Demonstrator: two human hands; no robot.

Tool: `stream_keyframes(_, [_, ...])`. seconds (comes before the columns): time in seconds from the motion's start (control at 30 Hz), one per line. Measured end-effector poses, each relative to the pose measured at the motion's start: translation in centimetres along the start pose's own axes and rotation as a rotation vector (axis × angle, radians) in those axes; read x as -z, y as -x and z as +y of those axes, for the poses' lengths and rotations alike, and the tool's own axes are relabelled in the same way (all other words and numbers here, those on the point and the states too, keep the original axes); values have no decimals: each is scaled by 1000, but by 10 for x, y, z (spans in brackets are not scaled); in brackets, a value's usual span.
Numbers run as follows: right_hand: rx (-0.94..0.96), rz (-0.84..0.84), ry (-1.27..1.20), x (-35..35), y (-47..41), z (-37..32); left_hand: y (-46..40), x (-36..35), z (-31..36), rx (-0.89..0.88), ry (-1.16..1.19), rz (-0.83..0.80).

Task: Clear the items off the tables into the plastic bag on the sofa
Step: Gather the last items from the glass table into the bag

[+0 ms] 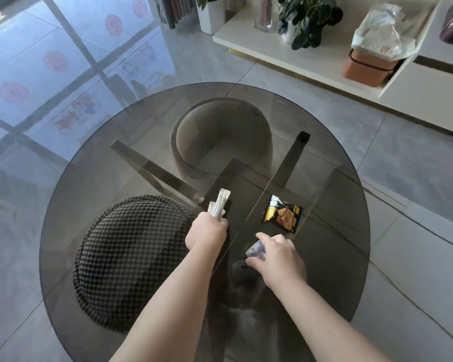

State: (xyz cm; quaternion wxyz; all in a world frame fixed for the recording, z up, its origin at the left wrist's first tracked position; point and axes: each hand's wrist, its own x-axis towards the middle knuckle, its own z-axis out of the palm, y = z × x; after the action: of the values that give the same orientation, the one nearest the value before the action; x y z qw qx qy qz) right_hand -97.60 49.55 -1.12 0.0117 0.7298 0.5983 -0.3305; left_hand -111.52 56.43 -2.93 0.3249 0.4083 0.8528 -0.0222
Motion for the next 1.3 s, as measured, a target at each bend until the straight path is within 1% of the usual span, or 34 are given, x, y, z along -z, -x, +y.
stream_keyframes(0.07, [45, -3, 46, -6, 7, -4, 11, -4, -10, 6, -3, -31])
stream_keyframes(0.13, [100, 5, 15, -10, 10, -3, 22, -9, -22, 24, 92, -59])
stream_keyframes(0.17, [117, 28, -35, -8, 9, -1, 28, -11, -27, 34, 185, -78])
stream_keyframes(0.23, [152, 135, -105, 3, 1, 6, 38, -12, -33, 65, 476, -138])
stream_keyframes(0.3, [170, 242, -45, 20, -12, 14, 47, -11, -37, 106, 788, -214])
stream_keyframes(0.33, [180, 253, 31, 29, -20, 17, 50, -10, -38, 126, 913, -253])
stream_keyframes(0.4, [191, 169, 174, 41, -37, 21, 57, -7, -42, 147, 1042, -325])
stream_keyframes(0.47, [190, 38, 199, 48, -50, 22, 63, -5, -48, 165, 1084, -374])
stream_keyframes(0.57, [149, -143, 128, 45, -55, 20, 69, -5, -58, 181, 1104, -401])
stream_keyframes(0.63, [141, -137, 189, 36, -48, 19, 72, -5, -65, 190, 1104, -395])
stream_keyframes(0.7, [152, -41, 264, 27, -37, 18, 77, -5, -71, 203, 1101, -375])
stream_keyframes(0.77, [176, 19, 280, 20, -25, 17, 83, -4, -78, 228, 1095, -337])
stream_keyframes(0.87, [242, 43, 267, 13, -11, 15, 95, -2, -88, 261, 1091, -308])
stream_keyframes(0.93, [247, 18, 302, 9, -2, 14, 104, -2, -94, 276, 1091, -307])
stream_keyframes(1.07, [123, -83, 332, -6, 21, 19, 125, -4, -106, 289, 1099, -300])
stream_keyframes(1.2, [152, -108, 443, -24, 60, 29, 151, -7, -119, 322, 1121, -294])
stream_keyframes(1.27, [76, -168, 376, -26, 78, 32, 167, -5, -127, 330, 1123, -289])
stream_keyframes(1.3, [7, -209, 288, -24, 88, 33, 176, -3, -130, 332, 1121, -285])
